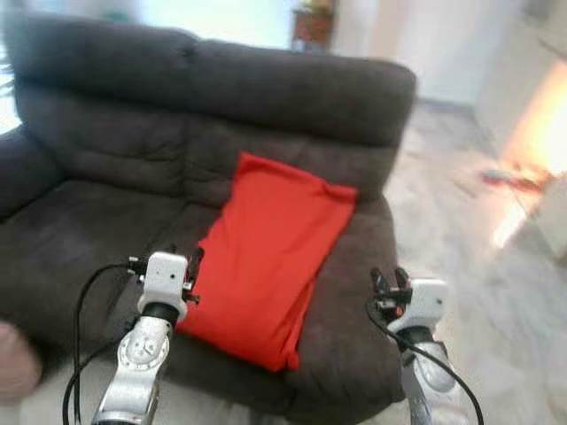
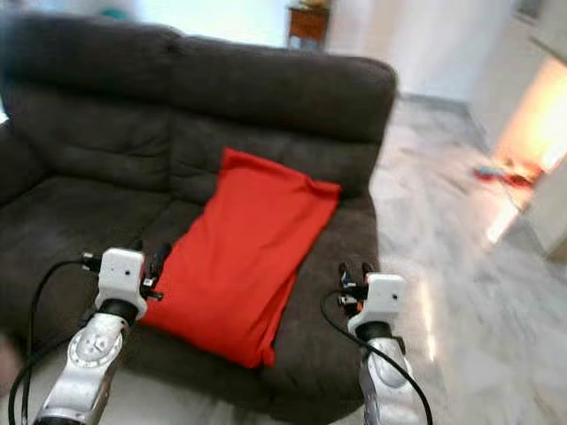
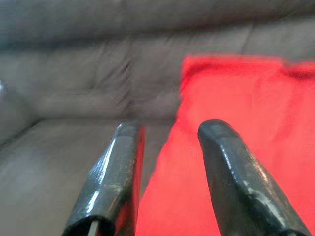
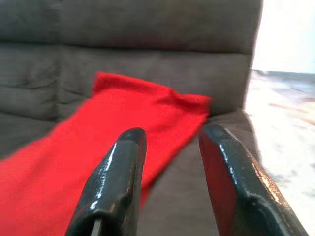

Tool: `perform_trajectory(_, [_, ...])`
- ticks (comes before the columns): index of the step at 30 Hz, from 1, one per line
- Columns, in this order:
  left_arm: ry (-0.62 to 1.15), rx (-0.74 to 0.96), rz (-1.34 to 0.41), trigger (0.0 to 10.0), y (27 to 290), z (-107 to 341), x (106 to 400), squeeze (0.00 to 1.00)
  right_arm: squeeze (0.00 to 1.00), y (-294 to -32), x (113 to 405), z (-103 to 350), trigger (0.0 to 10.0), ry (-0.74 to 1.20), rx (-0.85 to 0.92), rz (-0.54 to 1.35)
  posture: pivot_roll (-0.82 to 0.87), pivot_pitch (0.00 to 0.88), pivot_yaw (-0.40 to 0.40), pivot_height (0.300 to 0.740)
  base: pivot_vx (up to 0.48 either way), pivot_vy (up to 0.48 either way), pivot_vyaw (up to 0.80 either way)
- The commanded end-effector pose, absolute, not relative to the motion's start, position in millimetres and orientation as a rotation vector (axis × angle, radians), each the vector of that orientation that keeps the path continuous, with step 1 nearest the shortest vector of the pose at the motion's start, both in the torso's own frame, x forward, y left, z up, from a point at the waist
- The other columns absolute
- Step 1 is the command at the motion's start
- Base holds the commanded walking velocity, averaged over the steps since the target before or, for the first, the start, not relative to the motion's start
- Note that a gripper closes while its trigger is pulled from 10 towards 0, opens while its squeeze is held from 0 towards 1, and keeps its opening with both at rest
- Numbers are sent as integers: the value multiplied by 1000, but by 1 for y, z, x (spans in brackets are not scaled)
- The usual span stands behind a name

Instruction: Move the pillow to the sofa from floor

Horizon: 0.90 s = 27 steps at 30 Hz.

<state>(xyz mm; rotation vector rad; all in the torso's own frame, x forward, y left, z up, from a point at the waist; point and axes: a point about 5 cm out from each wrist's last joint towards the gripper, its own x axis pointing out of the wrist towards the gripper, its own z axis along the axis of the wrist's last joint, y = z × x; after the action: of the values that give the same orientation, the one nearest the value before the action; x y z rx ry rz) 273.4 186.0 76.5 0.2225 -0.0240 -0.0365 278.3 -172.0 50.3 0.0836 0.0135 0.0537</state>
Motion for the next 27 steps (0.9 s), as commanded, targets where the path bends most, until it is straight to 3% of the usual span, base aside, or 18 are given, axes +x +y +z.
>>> perform_trajectory(1, [-51, 229, -49, 10000, 182, 83, 278, 0, 0, -177, 274, 45, 10000, 36, 84, 37, 94, 0, -77, 740, -292, 0, 0])
perform_trajectory(23, [-42, 228, -47, 10000, 183, 80, 277, 0, 0, -182, 271, 43, 10000, 48, 85, 15, 93, 5, -79, 740, -287, 0, 0])
perform_trajectory(27, [-28, 229, -44, 10000, 184, 77, 276, 0, 0, -182, 271, 42, 10000, 49, 86, 15, 93, 9, -80, 740, 0, 0, 0])
